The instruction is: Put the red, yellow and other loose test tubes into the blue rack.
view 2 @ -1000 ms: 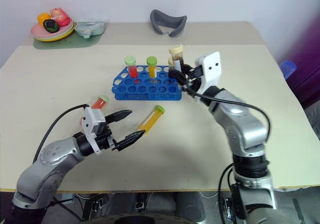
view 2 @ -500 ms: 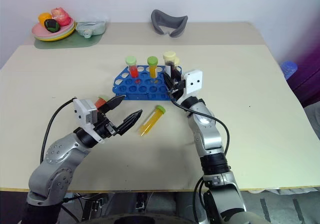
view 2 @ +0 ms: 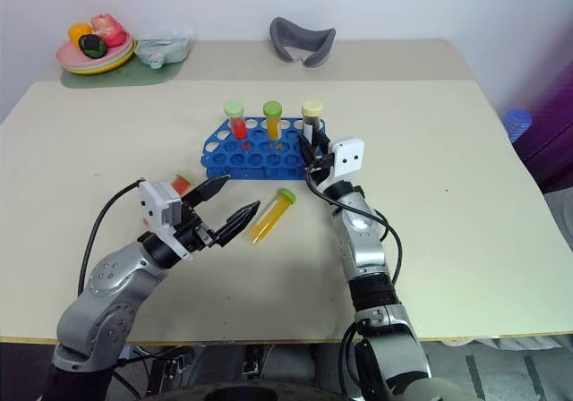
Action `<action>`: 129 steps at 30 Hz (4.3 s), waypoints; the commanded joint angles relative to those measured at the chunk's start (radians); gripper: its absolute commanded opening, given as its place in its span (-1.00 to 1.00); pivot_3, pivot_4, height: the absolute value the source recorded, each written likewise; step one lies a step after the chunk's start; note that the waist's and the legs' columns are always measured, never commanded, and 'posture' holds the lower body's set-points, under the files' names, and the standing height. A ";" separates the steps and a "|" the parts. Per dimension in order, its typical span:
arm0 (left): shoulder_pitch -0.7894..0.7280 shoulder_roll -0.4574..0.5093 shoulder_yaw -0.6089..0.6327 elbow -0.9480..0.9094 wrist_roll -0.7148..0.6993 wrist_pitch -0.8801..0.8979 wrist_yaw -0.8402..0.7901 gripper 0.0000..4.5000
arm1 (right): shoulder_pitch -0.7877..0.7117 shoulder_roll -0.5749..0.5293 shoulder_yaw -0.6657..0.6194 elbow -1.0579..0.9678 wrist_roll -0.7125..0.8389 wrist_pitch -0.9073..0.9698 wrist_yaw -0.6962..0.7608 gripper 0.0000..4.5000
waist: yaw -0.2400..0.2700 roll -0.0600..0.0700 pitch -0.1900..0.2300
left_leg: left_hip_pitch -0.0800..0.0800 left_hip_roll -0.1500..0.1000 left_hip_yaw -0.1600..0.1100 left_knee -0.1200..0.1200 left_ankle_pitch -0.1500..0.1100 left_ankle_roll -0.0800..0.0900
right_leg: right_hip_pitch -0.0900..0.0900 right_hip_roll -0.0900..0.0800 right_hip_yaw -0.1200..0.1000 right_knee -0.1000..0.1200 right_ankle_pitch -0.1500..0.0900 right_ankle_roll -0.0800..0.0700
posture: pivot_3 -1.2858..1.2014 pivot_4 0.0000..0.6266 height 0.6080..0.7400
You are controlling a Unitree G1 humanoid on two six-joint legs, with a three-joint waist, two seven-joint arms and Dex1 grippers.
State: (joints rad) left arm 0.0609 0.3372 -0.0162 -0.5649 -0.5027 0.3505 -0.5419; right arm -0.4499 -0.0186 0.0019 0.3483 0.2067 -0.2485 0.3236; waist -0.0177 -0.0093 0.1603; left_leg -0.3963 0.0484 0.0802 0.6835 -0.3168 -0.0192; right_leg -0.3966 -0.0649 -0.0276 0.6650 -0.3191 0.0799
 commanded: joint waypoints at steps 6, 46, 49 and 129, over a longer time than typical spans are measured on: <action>0.002 0.004 0.001 -0.032 -0.007 -0.037 -0.018 1.00 | -0.036 0.006 -0.021 0.080 -0.026 -0.116 -0.013 -0.40 | 0.000 0.000 0.000 | 0.003 0.000 0.000 0.000 0.000 0.000 | 0.002 0.000 0.000 0.000 0.000 0.000 | 0.03 -0.52 0.92; -0.209 0.171 0.021 -0.009 -0.003 0.307 0.066 1.00 | 0.307 -0.616 -0.105 -0.711 0.326 0.517 0.445 0.98 | 0.005 0.000 0.000 | 0.004 0.000 0.000 0.000 -0.004 0.007 | 0.005 -0.001 0.000 -0.001 0.000 0.000 | 0.03 -0.52 0.92; -0.222 0.201 0.034 0.004 -0.003 0.366 0.064 1.00 | 0.325 -0.621 -0.103 -0.735 0.320 0.538 0.443 0.98 | 0.001 0.000 0.000 | 0.005 0.001 0.000 -0.001 -0.004 0.007 | 0.005 0.000 0.000 -0.001 0.000 0.000 | 0.03 -0.52 0.92; -1.069 -0.149 -0.316 0.586 -0.662 1.264 1.144 1.00 | 0.499 -0.735 -0.211 -0.787 0.293 0.653 0.577 0.98 | 0.031 -0.002 0.001 | 0.005 -0.002 -0.003 0.002 0.002 -0.003 | 0.006 0.002 0.001 0.000 0.000 0.000 | 0.03 -0.52 0.92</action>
State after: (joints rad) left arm -0.9811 0.1875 -0.3275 0.0285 -1.1490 1.6062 0.5845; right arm 0.0488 -0.7407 -0.1746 -0.3961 0.4856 0.4043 0.9072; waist 0.0133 -0.0110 0.1616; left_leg -0.3912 0.0461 0.0777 0.6853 -0.3152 -0.0217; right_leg -0.3903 -0.0626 -0.0271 0.6648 -0.3192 0.0802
